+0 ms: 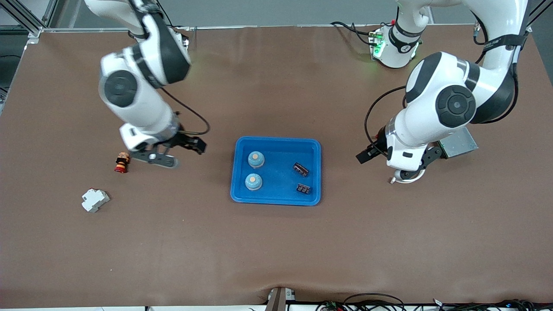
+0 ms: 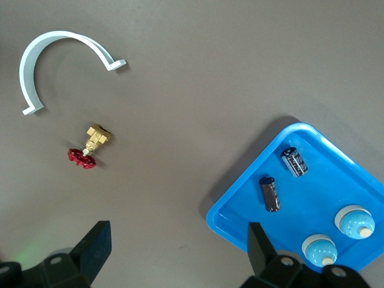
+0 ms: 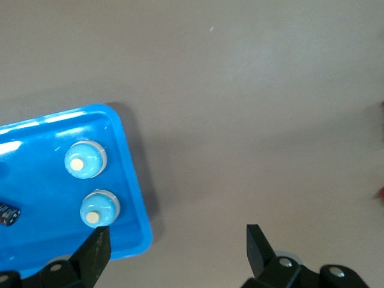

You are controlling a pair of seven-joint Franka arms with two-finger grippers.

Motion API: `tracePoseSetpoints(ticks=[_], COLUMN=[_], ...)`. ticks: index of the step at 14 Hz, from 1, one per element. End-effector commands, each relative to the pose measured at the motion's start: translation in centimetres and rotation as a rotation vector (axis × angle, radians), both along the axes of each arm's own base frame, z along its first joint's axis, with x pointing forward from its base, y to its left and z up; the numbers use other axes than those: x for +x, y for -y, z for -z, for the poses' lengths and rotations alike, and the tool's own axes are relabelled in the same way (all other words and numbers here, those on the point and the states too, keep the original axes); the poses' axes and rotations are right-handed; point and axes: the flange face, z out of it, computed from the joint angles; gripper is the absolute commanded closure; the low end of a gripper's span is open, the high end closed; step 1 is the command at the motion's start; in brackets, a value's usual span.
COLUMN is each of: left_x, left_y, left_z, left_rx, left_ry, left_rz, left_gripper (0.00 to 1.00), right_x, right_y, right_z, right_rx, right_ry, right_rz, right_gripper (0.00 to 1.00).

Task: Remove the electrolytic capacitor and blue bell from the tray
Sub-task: 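Lower the right gripper onto a bell while the left gripper lowers onto a capacitor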

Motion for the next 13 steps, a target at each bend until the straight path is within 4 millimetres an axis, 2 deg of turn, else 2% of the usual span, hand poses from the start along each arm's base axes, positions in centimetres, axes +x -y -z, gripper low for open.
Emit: tracePoseSetpoints(ticks=[1, 3, 6, 11, 13], left_x=[0.3, 0.5, 0.7, 0.8, 0.7], left_y=[1.5, 2.2, 3.7, 5.9, 7.6], left_z=[0.5, 1.4, 2.9, 5.7, 7.7], left_rx=[0.018, 0.016, 0.001, -0.005, -0.014], left_ry=[0.025, 0.022, 0.034, 0.026, 0.024], left_rz=[-0.019, -0.043, -0.070, -0.164, -0.214], left_gripper=[0.00, 0.00, 0.00, 0.08, 0.10], right_x=[-0.8, -1.7, -2.4, -3.3, -3.7], right_y=[-5.6, -8.8, -11.1, -12.9, -13.7], right_z=[4.9, 7.6, 10.9, 14.0, 15.9], right_rx=[-0.026, -0.008, 0.011, 0.012, 0.020], right_ry=[0.025, 0.056, 0.077, 0.085, 0.097], right_rz=[0.060, 0.087, 0.113, 0.106, 0.114], right_gripper=[0.00, 0.00, 0.00, 0.00, 0.00])
